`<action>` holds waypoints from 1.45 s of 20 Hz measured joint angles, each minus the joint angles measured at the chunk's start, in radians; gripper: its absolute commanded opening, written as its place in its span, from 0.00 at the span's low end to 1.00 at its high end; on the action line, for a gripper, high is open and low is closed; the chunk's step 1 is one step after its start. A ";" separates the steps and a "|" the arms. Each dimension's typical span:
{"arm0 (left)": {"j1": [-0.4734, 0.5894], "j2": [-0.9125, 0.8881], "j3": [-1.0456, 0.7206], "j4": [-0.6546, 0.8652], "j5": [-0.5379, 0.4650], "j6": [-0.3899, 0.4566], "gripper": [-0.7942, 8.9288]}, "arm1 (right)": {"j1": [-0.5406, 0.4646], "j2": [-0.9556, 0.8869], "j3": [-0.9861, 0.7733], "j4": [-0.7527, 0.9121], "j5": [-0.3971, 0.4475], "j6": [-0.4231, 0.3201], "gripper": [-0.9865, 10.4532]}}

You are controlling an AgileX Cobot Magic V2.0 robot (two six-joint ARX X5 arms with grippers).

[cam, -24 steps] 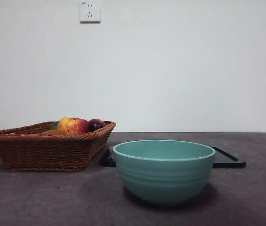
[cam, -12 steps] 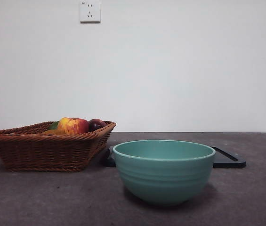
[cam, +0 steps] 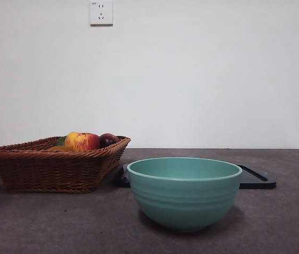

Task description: Pick up the wifruite, put it on the bowl, pick up the plate, put it on desk

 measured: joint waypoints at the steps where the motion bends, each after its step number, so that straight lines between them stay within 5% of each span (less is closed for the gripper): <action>1: 0.000 0.000 0.000 0.000 0.000 0.002 0.10 | 0.006 0.000 0.000 0.000 0.000 0.000 0.09; 3: 0.000 0.000 0.000 0.000 0.000 0.004 0.16 | 0.010 0.000 0.000 0.000 0.000 0.000 0.11; 7: 0.000 0.000 0.000 0.000 0.000 0.009 0.52 | 0.010 0.000 0.000 0.000 0.000 0.001 0.44; 18: 0.000 0.047 0.001 0.045 0.000 0.006 0.53 | 0.010 0.000 0.000 0.000 0.000 0.001 0.44; 24: -0.055 0.238 0.042 0.170 -0.001 -0.038 0.53 | 0.010 0.000 0.000 0.000 0.000 0.001 0.44; 29: -0.144 0.459 0.128 0.262 -0.111 -0.062 0.53 | 0.010 0.000 0.000 0.000 0.000 0.001 0.44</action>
